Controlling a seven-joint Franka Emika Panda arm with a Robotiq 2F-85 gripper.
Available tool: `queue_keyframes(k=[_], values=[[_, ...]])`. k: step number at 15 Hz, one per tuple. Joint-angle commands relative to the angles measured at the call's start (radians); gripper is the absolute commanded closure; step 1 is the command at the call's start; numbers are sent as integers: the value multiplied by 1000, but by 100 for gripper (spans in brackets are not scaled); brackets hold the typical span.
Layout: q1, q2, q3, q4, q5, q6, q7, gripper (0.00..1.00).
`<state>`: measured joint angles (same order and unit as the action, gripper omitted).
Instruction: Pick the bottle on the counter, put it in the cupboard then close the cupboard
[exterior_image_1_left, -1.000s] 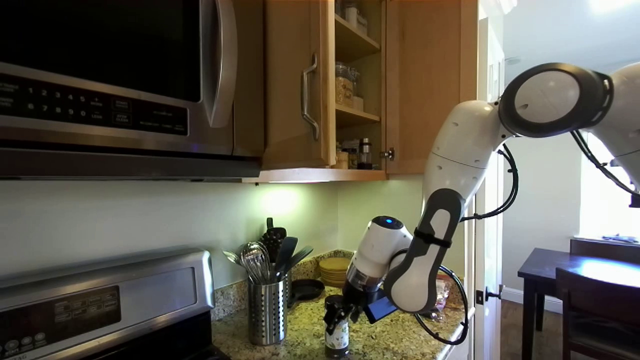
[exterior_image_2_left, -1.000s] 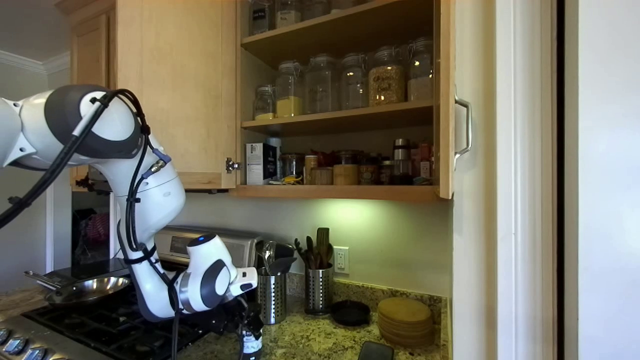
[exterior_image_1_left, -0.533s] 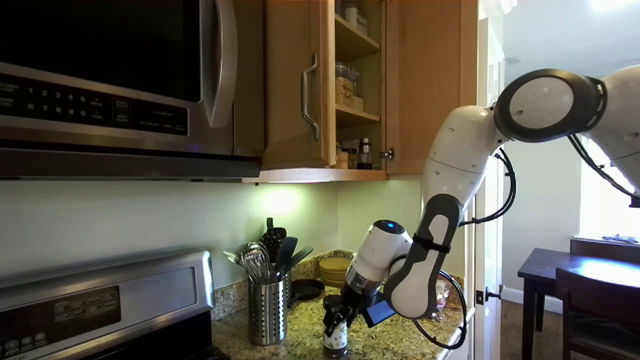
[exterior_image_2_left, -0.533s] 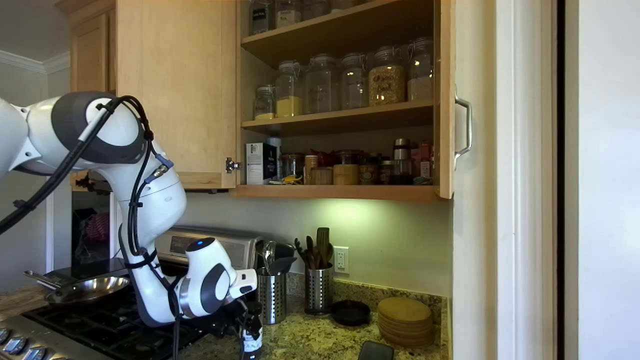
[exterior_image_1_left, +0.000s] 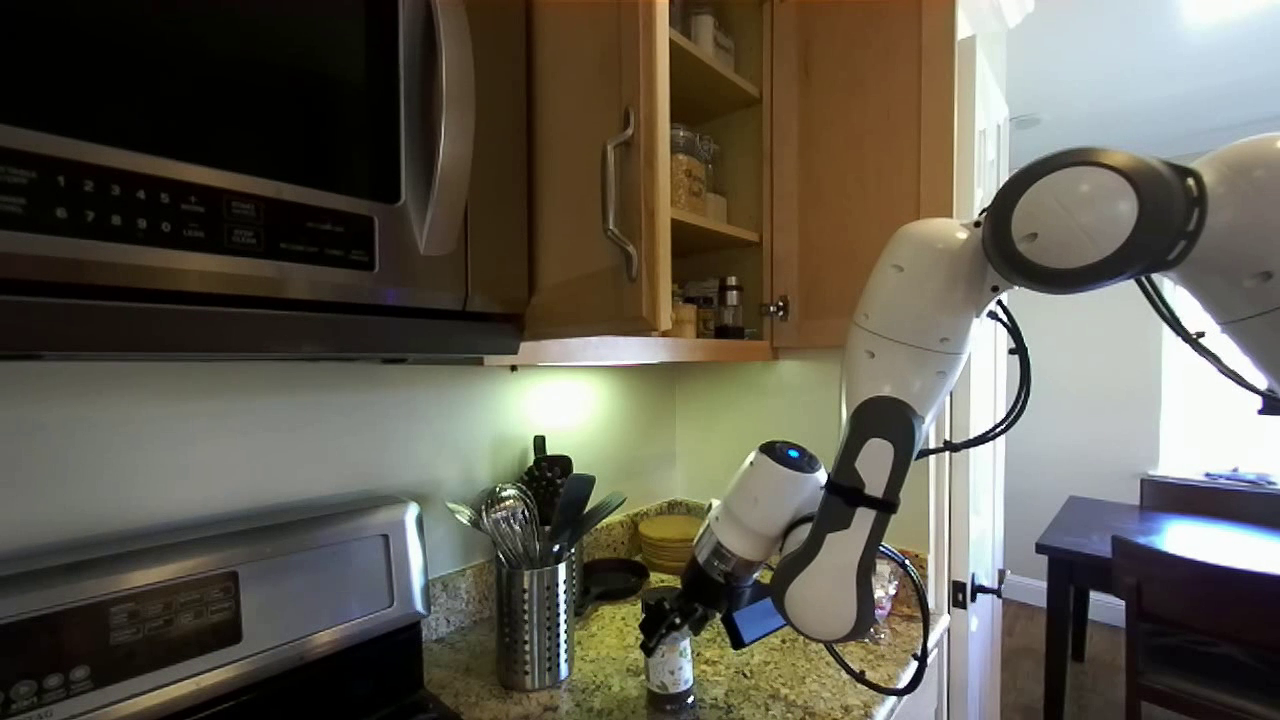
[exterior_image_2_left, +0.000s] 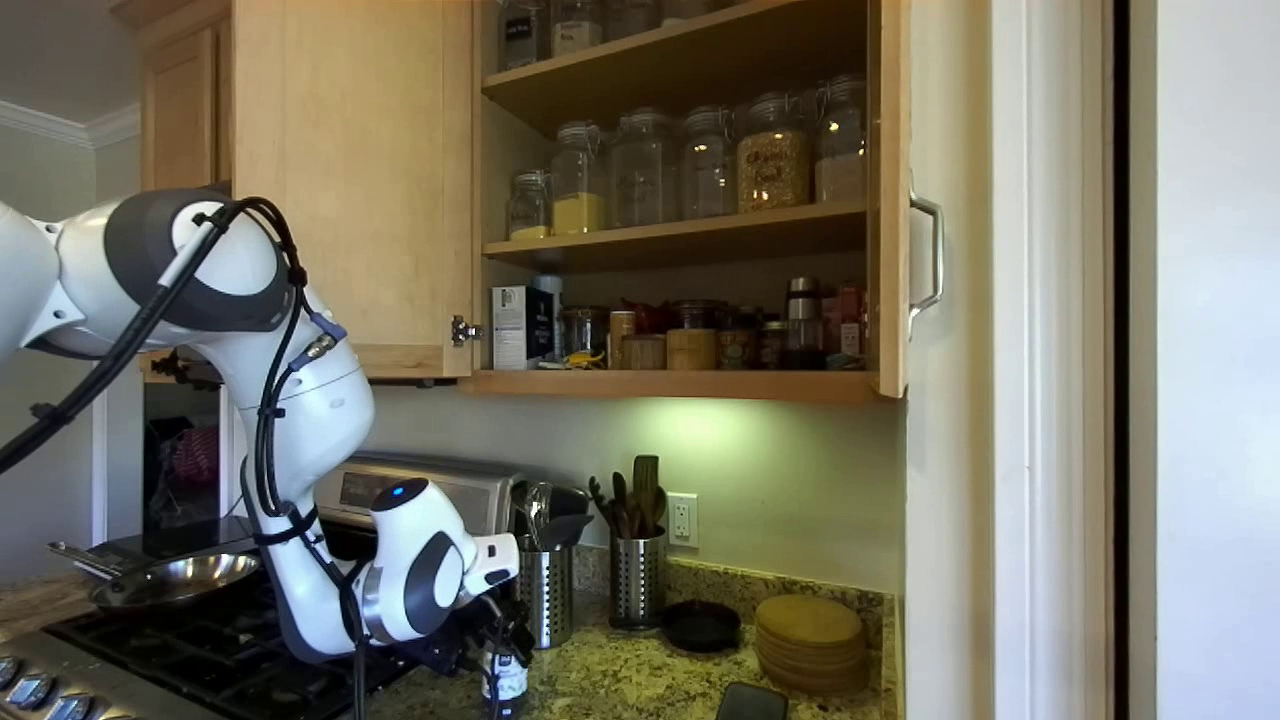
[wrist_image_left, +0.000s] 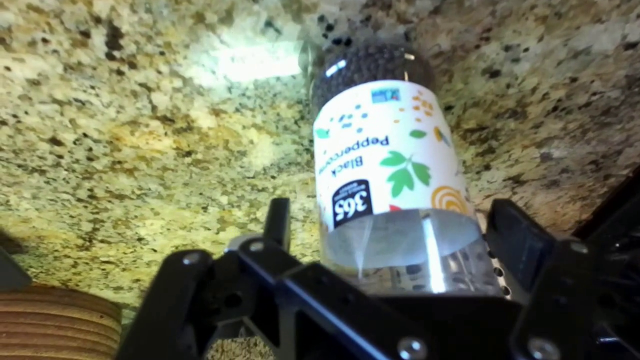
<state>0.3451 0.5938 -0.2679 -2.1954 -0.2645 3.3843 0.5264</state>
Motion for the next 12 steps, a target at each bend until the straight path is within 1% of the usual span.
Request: queue_keyframes(k=[1,4,5,6,8,9,10,11,12], values=[[46,2,-41,-22,34,69,10,0],[32,0,-13,-37,35,98,14,0],[-28,-13,83,-56,187,101,-149,25],[-38,-12,103,-62,219,109,-163,26],[-69,-25,161,-45,301,67,-230,40],[-81,-26,181,-46,330,68,-250,47],[-93,-28,198,-45,352,68,-265,53],[-106,-30,214,-43,368,68,-275,55],[-115,-32,224,-42,381,68,-283,55]])
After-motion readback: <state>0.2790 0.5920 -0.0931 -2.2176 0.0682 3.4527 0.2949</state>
